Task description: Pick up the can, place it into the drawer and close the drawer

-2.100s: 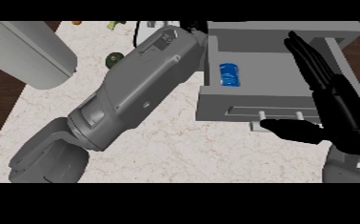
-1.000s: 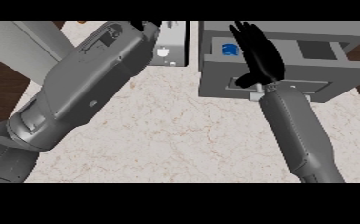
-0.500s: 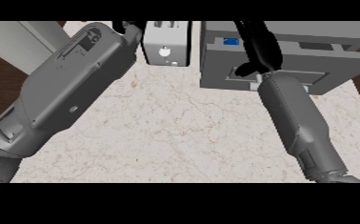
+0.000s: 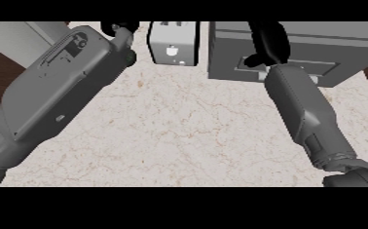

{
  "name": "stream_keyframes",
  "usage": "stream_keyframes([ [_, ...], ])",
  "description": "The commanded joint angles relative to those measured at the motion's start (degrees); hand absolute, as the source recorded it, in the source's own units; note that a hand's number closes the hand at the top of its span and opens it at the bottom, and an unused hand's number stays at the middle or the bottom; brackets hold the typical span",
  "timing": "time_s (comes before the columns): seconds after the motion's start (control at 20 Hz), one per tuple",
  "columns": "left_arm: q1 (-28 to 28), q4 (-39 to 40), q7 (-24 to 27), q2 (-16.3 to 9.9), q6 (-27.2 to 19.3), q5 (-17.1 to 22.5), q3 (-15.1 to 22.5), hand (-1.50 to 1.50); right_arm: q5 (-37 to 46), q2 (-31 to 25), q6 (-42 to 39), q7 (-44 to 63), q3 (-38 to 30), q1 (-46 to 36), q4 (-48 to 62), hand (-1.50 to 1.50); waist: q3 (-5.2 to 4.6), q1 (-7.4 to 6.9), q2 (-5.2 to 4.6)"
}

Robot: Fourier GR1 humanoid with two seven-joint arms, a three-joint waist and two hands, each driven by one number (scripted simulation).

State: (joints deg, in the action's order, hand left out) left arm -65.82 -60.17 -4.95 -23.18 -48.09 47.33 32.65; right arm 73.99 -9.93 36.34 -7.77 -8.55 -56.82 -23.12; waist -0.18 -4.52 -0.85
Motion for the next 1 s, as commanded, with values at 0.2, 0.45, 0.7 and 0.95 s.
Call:
stream_keyframes([
  [0.2,1.42,-4.53,-1.88,-0.6,-1.71,-1.46,0.02,-1.5,0.3,-3.21,1.85,0.21,-2.21,-8.24,7.75,-1.5,0.31,-1.05,-0.89],
  [0.45,1.57,-6.82,-4.04,-2.31,-0.86,-1.57,0.25,-1.5,0.7,-4.92,2.26,2.33,-2.94,-10.83,10.0,-1.5,0.33,-2.34,-1.29],
  [0.7,2.52,-8.68,-4.36,-2.63,-1.2,-2.09,0.21,-1.5,-1.61,-6.11,-1.87,-1.81,-4.87,-13.79,11.55,-1.5,0.38,-2.55,-1.51],
  [0.95,3.72,-9.29,-4.95,-3.73,-0.47,-1.99,-0.13,-1.5,-13.05,-0.9,-8.72,-8.69,-14.4,-15.76,11.39,-1.5,0.51,-2.18,-1.32],
])
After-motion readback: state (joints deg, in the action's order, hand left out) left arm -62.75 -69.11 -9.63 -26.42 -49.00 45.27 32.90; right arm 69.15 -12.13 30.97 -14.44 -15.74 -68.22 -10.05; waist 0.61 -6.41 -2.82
